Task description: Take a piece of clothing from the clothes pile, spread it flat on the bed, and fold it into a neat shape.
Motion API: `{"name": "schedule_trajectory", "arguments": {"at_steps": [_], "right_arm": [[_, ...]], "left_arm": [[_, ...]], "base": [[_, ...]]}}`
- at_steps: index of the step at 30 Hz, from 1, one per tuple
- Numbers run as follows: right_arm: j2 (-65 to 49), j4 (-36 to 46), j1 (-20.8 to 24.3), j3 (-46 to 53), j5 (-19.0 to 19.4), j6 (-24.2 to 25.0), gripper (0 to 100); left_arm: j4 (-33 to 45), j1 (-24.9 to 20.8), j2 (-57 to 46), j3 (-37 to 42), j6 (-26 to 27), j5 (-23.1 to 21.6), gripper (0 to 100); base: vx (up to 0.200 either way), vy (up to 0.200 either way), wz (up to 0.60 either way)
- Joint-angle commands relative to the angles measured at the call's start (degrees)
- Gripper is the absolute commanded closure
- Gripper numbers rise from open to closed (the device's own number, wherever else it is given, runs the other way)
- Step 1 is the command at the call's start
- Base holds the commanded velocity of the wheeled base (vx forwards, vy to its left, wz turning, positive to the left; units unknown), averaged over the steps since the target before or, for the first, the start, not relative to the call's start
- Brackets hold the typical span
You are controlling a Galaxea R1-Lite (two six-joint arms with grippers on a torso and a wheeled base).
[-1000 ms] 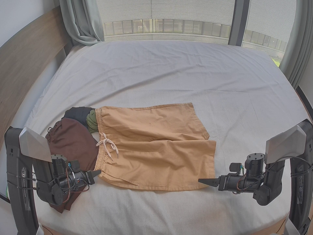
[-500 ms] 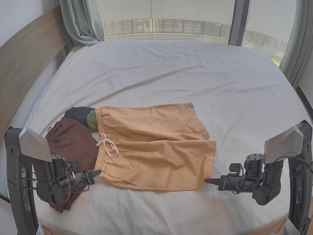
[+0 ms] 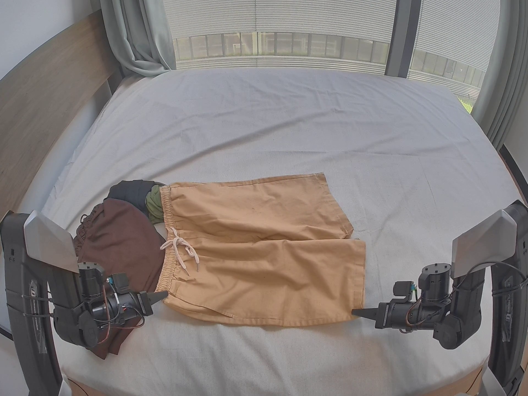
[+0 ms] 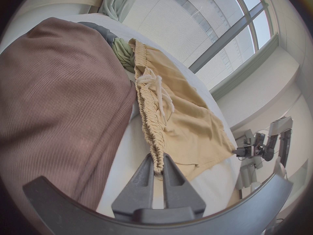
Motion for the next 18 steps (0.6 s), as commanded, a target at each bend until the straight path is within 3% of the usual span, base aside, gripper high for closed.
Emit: {"name": "schedule_trajectory", "arguments": {"at_steps": [1, 18], "right_arm": [[-0.63, -0.01, -1.37, 3.10, 0.03, -1.86, 100], [-0.37, -0.19, -1.11, 10.30, 0.03, -9.33, 100]], "left_arm": [[0.10, 1.55, -3.60, 3.97, 0.07, -1.49, 100], [0.19, 1.73, -4.21, 13.03, 5.96, -4.39, 100]], "base": [[0.000, 0.000, 0.00], [0.000, 0.000, 0.00]]}}
